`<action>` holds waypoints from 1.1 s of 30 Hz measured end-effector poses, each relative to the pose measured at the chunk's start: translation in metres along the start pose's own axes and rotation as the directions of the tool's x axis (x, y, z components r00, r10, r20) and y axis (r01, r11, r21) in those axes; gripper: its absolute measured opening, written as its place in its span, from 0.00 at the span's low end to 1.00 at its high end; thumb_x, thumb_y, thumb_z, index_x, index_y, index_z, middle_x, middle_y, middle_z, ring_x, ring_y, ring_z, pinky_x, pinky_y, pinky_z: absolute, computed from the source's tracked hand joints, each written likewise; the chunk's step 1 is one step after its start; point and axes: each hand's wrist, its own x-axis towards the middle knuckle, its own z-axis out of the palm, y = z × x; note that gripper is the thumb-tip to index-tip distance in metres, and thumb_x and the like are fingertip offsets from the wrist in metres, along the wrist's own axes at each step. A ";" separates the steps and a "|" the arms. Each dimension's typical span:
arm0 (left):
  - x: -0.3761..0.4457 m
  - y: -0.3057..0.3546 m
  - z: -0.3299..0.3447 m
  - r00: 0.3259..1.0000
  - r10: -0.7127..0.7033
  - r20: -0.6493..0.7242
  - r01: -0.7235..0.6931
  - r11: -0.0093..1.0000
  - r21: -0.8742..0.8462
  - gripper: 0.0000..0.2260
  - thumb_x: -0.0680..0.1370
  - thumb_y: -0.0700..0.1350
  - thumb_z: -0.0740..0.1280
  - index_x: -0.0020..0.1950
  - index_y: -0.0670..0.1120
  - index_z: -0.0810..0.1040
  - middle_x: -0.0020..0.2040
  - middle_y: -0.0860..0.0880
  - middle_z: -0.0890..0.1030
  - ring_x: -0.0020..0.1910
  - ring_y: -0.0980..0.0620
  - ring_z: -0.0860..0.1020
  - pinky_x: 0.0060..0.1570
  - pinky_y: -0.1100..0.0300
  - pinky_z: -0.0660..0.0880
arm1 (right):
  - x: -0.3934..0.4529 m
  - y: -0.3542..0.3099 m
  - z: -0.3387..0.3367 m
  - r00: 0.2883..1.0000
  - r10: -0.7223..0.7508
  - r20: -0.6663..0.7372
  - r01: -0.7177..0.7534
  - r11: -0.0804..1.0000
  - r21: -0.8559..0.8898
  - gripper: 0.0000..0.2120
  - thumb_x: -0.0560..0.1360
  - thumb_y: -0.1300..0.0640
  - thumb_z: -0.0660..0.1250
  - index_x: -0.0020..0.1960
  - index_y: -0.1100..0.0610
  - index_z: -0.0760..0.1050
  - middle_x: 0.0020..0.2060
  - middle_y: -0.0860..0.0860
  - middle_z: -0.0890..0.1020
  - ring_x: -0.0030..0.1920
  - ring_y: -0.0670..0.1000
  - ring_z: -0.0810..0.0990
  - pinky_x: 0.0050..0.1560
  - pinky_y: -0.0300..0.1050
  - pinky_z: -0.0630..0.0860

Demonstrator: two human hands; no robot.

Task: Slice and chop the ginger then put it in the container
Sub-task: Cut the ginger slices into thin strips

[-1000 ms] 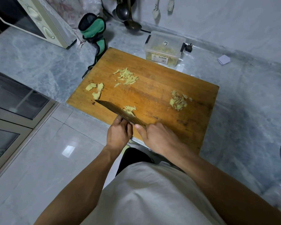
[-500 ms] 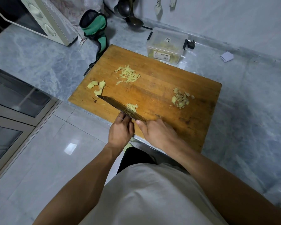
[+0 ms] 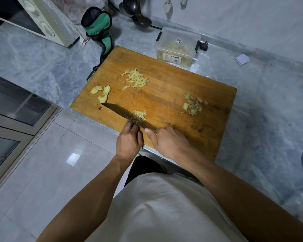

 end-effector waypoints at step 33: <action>-0.001 0.002 0.002 0.999 -0.027 -0.018 0.027 0.999 -0.017 0.05 0.73 0.32 0.68 0.46 0.39 0.81 0.53 0.38 0.81 0.43 0.40 0.80 0.35 0.65 0.63 | -0.008 0.004 -0.001 1.000 -0.024 -0.013 0.024 0.998 0.058 0.31 0.84 0.37 0.46 0.33 0.55 0.67 0.30 0.54 0.72 0.30 0.56 0.71 0.34 0.46 0.66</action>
